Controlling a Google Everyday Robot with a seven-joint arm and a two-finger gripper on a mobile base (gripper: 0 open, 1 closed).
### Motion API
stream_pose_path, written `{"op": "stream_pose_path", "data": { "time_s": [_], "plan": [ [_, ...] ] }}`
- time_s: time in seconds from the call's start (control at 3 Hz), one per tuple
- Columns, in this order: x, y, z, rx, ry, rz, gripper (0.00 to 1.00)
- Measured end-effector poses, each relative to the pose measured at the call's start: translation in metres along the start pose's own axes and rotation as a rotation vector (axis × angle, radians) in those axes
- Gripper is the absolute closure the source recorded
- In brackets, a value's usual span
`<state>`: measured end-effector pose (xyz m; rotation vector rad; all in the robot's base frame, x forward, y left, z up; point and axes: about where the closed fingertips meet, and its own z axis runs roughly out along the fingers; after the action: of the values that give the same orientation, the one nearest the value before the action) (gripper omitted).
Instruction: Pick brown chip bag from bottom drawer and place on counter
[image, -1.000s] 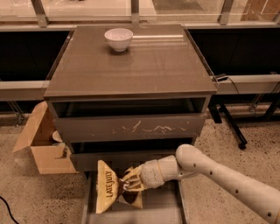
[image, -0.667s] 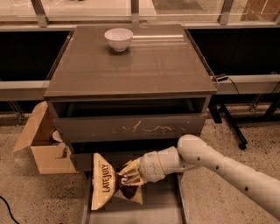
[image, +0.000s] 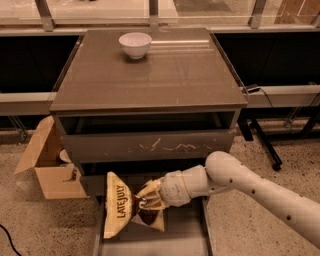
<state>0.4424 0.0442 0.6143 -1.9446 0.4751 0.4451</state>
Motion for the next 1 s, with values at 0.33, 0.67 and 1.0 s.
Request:
{"op": "stream_pose_path", "data": {
  "time_s": [0.33,0.67,1.0],
  "plan": [
    [-0.027,-0.030,-0.021,0.000,0.061,-0.085,1.00],
    [-0.060,-0.077,-0.050,-0.019,0.136,-0.188,1.00],
    [-0.089,-0.123,-0.076,-0.045,0.206,-0.276,1.00]
  ]
}}
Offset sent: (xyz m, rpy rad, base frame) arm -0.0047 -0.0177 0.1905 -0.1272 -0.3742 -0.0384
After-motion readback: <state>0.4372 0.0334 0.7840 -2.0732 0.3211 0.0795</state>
